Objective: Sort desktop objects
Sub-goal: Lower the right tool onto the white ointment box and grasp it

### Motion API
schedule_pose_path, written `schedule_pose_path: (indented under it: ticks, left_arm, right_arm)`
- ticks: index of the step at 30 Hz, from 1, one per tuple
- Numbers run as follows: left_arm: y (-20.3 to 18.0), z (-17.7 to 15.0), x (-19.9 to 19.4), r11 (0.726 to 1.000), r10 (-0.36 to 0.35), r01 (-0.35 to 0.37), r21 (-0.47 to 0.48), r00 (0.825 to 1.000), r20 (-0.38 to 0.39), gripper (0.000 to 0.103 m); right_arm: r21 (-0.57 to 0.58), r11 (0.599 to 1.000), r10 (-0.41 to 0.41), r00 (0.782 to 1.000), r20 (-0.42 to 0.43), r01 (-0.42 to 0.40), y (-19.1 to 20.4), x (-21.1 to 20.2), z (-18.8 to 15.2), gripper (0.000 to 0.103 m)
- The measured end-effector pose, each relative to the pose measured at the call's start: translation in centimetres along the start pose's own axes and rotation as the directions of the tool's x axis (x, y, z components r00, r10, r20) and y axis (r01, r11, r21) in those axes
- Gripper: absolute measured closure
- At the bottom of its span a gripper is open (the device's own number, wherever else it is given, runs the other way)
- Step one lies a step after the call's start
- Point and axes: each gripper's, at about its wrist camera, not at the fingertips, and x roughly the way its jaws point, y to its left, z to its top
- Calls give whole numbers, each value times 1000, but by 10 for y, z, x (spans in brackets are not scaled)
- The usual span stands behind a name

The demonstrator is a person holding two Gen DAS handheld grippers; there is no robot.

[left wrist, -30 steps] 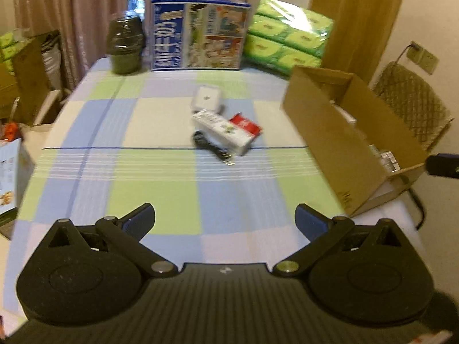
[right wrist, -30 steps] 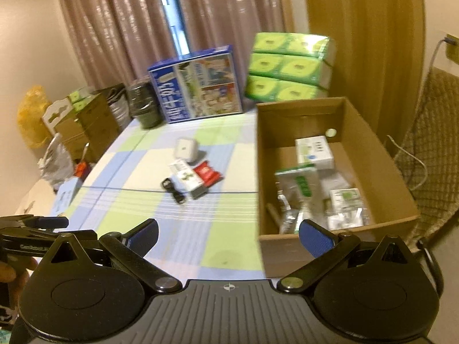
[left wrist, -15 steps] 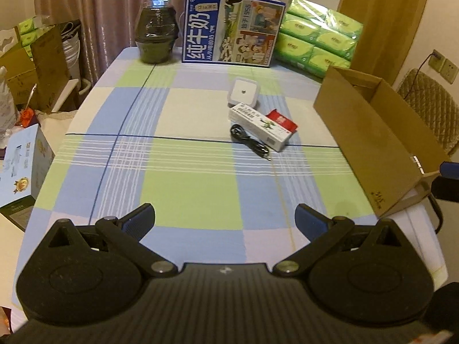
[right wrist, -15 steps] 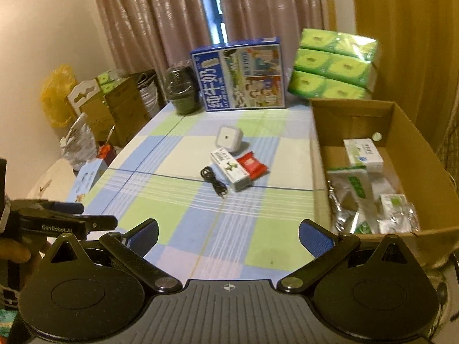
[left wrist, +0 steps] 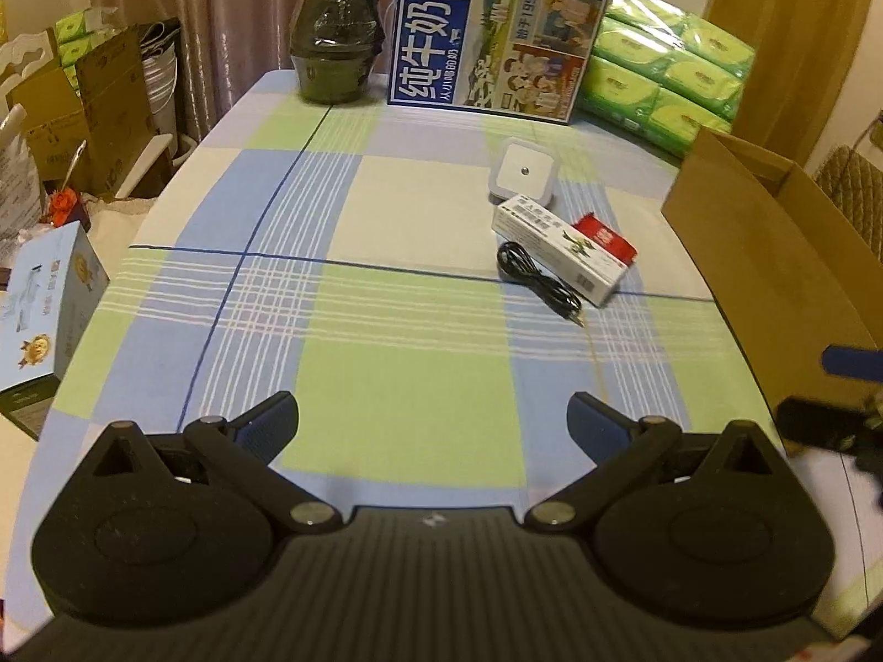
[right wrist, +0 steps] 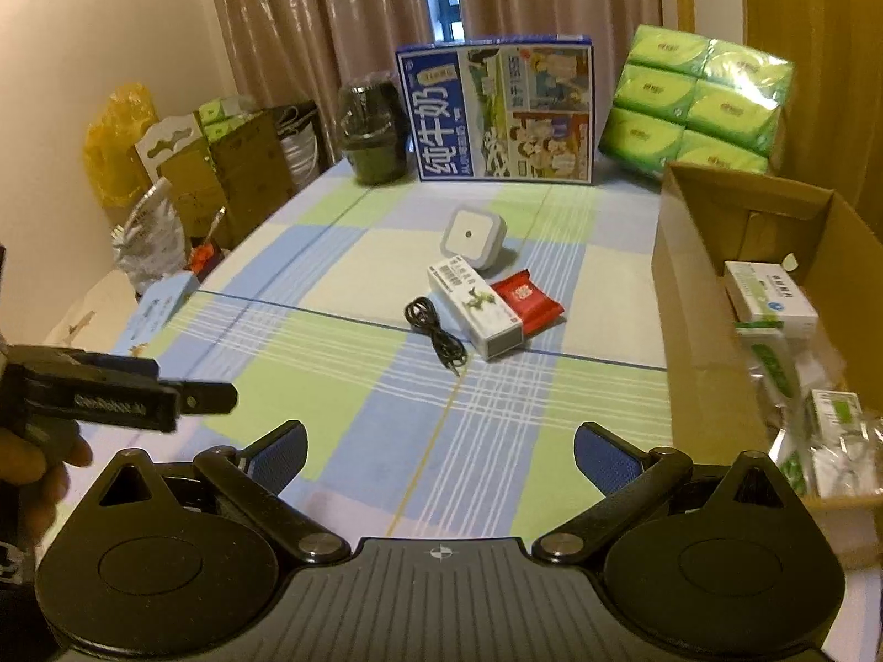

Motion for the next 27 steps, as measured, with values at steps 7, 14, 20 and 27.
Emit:
schedule_pose_path:
  ticks: [7,14,20,27]
  left_arm:
    - [-6,20,40,1000,26,-26,-2,999,23,3]
    - [-2,33,75,999,34,-33,-25,999,28,5]
    - [2,41,94,997,73,-73,-12,996,41,5]
    - [1,42,111,1000,26,-26,-17,1000,16,5]
  right_arm:
    - [-30,998,-47,998,-33,46,-13,64,1,28]
    - [-46,995,-87,996,9,88,-28,100,18,32]
    - [-54,996,-75,997,10,75,-43,130,24,41]
    - [-82,995,-50,998,27,52,-48,150,34,50]
